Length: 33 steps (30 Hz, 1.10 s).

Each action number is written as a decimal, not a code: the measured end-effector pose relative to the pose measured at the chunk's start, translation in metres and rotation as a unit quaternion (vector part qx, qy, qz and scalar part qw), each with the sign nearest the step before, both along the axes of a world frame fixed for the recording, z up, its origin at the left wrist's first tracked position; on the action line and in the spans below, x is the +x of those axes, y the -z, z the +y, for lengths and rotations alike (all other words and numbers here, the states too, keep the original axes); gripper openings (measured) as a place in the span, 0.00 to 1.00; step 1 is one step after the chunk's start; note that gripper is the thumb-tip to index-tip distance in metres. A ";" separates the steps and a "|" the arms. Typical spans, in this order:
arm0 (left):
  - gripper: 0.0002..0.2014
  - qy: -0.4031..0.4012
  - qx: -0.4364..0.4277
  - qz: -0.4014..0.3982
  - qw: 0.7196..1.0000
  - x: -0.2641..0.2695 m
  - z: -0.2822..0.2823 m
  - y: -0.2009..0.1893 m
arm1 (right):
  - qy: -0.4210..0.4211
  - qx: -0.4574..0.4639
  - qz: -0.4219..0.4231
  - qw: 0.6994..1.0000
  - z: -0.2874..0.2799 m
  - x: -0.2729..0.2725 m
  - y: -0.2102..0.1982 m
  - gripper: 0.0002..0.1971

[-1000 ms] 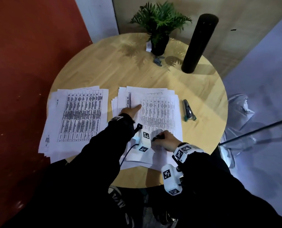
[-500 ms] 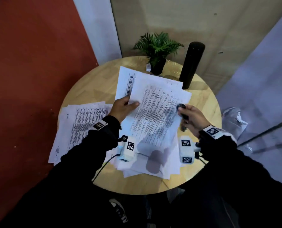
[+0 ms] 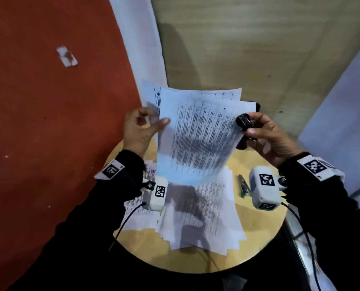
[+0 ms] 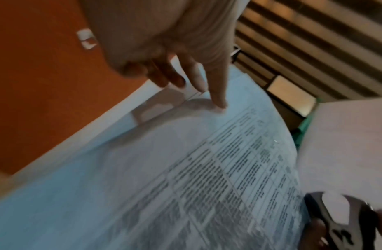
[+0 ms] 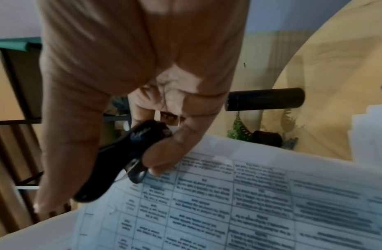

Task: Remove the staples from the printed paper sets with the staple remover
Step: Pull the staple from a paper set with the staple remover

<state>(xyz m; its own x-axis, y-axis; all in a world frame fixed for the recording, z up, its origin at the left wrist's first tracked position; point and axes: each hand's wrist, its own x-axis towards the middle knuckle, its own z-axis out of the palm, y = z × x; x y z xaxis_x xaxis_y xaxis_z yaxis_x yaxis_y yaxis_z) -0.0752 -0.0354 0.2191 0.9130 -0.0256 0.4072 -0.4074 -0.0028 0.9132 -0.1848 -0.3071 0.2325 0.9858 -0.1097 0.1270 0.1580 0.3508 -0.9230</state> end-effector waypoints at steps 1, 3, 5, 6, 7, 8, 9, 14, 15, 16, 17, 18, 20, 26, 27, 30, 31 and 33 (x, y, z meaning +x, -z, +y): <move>0.31 -0.048 0.011 -0.042 0.998 0.000 0.001 -0.010 | -0.007 -0.008 -0.007 1.000 0.001 -0.004 -0.006 0.30; 0.46 -0.072 0.071 -0.125 0.987 -0.005 0.002 -0.036 | -0.023 -0.021 -0.021 0.999 0.001 -0.014 -0.018 0.30; 0.49 -0.022 0.157 -0.176 0.972 -0.014 0.000 -0.064 | -0.036 -0.029 -0.033 0.998 0.000 -0.020 -0.026 0.30; 0.48 0.009 0.213 -0.186 0.959 -0.017 -0.002 -0.076 | -0.042 -0.031 -0.038 0.998 -0.001 -0.022 -0.030 0.30; 0.46 0.038 0.278 -0.186 0.942 -0.019 -0.004 -0.087 | -0.046 -0.031 -0.044 0.997 -0.002 -0.025 -0.033 0.30; 0.43 0.064 0.339 -0.175 0.922 -0.019 -0.007 -0.094 | -0.049 -0.028 -0.048 0.997 -0.003 -0.026 -0.035 0.30; 0.40 0.087 0.385 -0.159 0.905 -0.018 -0.010 -0.100 | -0.049 -0.025 -0.052 0.997 -0.004 -0.028 -0.038 0.30; 0.21 0.158 0.410 -0.086 0.894 -0.024 -0.020 -0.109 | -0.045 0.002 -0.070 0.997 -0.005 -0.039 -0.041 0.31; 0.17 0.178 0.408 -0.070 0.893 -0.028 -0.021 -0.108 | -0.044 0.008 -0.073 0.996 -0.005 -0.040 -0.040 0.31; 0.13 0.202 0.403 -0.054 0.891 -0.031 -0.020 -0.107 | -0.043 0.013 -0.076 0.996 -0.004 -0.041 -0.039 0.31; 0.11 0.220 0.399 -0.040 0.889 -0.034 -0.020 -0.106 | -0.042 0.016 -0.078 0.996 -0.003 -0.042 -0.038 0.31; 0.10 0.229 0.396 -0.035 0.888 -0.035 -0.020 -0.105 | -0.041 0.020 -0.080 0.996 -0.001 -0.043 -0.037 0.31; 0.07 0.207 0.413 -0.044 0.886 -0.033 -0.021 -0.101 | -0.039 0.024 -0.080 0.996 0.002 -0.046 -0.037 0.31; 0.08 0.093 0.518 -0.117 0.842 -0.035 -0.023 -0.110 | 0.041 -0.031 -0.050 0.997 0.015 -0.054 -0.037 0.38; 0.09 0.096 0.518 -0.117 0.842 -0.036 -0.022 -0.114 | 0.094 -0.047 -0.048 0.993 0.019 -0.053 -0.037 0.36; 0.11 0.097 0.506 -0.122 0.848 -0.038 -0.019 -0.125 | 0.342 -0.147 -0.072 0.925 0.026 -0.049 -0.038 0.27; 0.11 0.098 0.508 -0.120 0.847 -0.042 -0.018 -0.129 | 0.396 -0.194 -0.097 0.892 0.028 -0.049 -0.040 0.25; 0.11 0.108 0.501 -0.107 0.852 -0.049 -0.015 -0.135 | 0.416 -0.291 -0.158 0.847 0.037 -0.049 -0.048 0.24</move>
<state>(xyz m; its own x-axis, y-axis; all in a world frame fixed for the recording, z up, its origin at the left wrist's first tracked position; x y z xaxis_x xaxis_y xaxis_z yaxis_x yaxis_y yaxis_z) -0.1245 -0.0501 0.3543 0.7506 -0.6156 0.2399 -0.6541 -0.6411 0.4014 -0.2342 -0.2697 0.2810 0.5044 -0.5786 0.6410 0.3983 -0.5027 -0.7672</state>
